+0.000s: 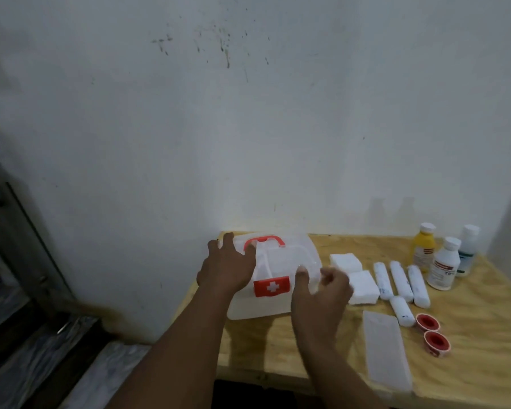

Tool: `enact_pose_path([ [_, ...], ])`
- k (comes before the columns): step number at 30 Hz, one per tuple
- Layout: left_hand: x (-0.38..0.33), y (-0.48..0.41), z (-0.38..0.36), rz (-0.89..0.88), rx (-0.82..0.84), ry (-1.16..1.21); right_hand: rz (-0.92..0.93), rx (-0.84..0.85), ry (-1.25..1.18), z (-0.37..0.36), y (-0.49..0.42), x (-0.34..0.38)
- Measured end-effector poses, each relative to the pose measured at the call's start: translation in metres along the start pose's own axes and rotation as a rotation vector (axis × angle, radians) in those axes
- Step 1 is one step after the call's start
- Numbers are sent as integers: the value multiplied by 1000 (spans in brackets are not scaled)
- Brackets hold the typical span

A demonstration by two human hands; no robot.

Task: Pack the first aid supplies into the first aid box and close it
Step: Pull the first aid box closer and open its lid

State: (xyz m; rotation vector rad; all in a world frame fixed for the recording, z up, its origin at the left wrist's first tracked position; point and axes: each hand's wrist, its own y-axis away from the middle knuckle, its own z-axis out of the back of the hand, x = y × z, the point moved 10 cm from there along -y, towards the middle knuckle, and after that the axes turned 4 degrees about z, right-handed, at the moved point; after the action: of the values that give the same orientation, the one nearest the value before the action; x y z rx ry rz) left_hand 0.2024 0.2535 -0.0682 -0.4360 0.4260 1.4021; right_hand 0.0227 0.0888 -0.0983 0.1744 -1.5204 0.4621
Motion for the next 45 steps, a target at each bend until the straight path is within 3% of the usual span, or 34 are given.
enact_pose_path([
  [3,-1,0,0,-12,0,3,-436,133,-286,-38,33,-38],
  [7,1,-1,-2,-27,29,16,-567,143,-357,-62,38,-50],
  [20,4,-7,-9,-18,116,47,-471,107,-381,-52,27,-32],
  [24,0,-6,-4,-64,103,150,-411,176,-332,-43,28,-23],
  [30,5,1,14,-241,99,198,-105,282,-173,-23,10,32],
  [36,6,10,47,-280,159,278,-112,440,-300,-30,-9,80],
  [40,7,3,71,-290,80,335,-140,559,-362,-50,-27,107],
  [45,15,-28,81,-240,-2,416,19,671,-272,-74,-64,149],
])
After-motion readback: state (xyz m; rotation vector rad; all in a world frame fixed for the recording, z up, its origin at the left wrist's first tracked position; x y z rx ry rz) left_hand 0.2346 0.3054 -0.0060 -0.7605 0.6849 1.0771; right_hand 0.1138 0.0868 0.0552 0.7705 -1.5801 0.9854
